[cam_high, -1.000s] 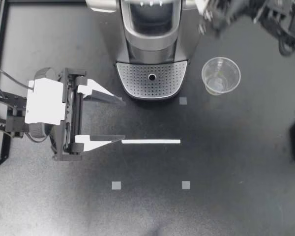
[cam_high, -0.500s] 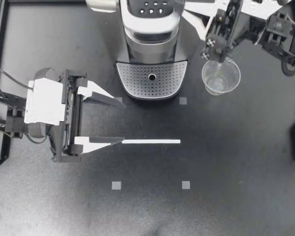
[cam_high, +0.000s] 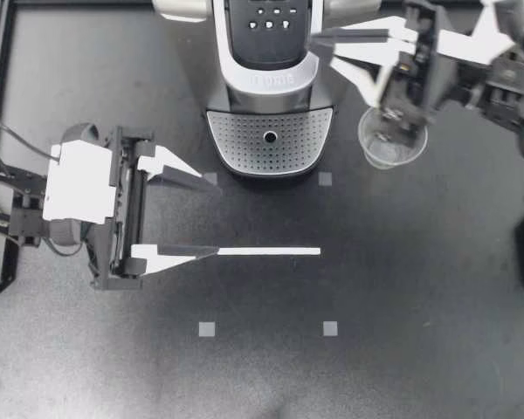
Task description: Place the coffee capsule inside the capsule container, then place the cup onto the center of the cup tray, then push the 'Hot Water' and 'Travel Mug' buttons.
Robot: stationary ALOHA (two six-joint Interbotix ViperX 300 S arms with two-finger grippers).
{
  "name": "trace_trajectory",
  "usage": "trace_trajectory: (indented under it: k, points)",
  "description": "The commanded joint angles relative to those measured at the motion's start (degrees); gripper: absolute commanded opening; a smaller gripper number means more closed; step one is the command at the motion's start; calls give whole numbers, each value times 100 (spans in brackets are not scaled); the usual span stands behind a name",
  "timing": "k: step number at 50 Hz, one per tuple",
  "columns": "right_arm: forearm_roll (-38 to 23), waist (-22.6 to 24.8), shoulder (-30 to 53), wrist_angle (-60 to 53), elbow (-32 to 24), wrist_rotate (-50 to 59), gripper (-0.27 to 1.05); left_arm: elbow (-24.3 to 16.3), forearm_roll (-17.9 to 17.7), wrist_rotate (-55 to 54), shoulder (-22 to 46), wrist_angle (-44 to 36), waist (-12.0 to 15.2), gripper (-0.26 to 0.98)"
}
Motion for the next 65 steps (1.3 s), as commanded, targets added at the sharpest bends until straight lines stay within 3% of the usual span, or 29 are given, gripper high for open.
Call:
trace_trajectory:
  k: [1, 18, 27, 42, 55, 65]
  points:
    - [-18, 132, -299, 9, 79, -9, 10, -35, -18, -18, -105, -18, 44, 73]
    - [-18, 378, -1107, 149, 1151, 26, 10, 70, -44, -167, -149, -35, 290, 73]
    - [343, 325, -1538, 1301, 1362, 237, 10, 79, -70, -167, -132, -35, 299, 73]
    - [642, -439, -2268, 3023, 1714, 976, 10, 132, -79, -167, -79, -35, 299, 73]
    - [633, -1160, -2206, 3182, 2303, 1811, 12, 202, -70, -167, -79, -123, 308, 73]
    - [633, -1512, -1890, 3173, 2470, 1907, 22, 264, -70, -167, -79, -202, 299, 73]
